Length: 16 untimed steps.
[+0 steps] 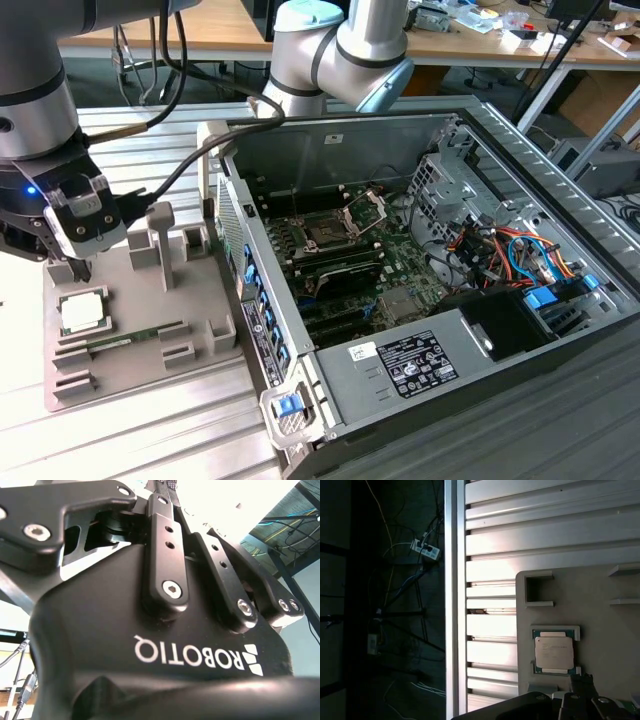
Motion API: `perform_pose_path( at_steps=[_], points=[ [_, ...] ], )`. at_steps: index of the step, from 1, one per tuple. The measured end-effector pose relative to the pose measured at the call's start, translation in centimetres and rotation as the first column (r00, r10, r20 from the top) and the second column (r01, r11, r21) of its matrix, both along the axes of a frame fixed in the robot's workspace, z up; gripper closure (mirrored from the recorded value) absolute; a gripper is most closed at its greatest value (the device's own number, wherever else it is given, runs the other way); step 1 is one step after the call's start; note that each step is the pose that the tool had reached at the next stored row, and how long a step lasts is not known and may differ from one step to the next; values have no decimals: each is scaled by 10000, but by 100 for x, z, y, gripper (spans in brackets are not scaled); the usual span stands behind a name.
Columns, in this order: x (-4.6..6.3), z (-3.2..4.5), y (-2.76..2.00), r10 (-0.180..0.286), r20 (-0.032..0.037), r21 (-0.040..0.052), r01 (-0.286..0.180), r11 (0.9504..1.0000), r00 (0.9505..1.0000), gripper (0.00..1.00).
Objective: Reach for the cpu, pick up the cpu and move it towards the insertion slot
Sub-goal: 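Pick up the cpu and move it towards the insertion slot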
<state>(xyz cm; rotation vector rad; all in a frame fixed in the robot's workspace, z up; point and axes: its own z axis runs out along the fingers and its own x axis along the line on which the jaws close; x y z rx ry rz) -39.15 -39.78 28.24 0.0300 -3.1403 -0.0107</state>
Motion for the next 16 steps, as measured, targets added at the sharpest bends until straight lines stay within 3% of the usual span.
perform_pose_path(
  at_steps=[16],
  points=[
    [0, -41, 0, 0, 0, 0, 0, 10000, 10000, 90]
  ],
)
